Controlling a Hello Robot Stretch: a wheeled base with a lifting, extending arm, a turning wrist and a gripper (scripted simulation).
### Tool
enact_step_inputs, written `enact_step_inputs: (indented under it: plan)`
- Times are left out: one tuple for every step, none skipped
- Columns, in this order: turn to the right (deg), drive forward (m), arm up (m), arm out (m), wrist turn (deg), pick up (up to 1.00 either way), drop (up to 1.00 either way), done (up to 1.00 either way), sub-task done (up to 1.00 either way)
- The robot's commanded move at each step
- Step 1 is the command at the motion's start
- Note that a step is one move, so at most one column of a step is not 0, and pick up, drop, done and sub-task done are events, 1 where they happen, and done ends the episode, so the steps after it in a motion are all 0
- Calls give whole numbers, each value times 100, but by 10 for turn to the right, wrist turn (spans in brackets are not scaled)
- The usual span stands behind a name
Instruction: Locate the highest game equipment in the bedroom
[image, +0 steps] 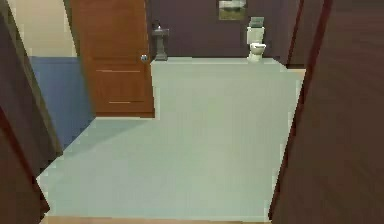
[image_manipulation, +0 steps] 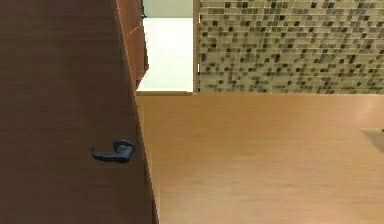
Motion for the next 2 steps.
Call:
enact_step_inputs:
  plan:
    - [0, 50, 0, 0, 0, 0, 0, 0, 0]
    - [210, 0, 0, 0, 0, 0, 0, 0, 0]
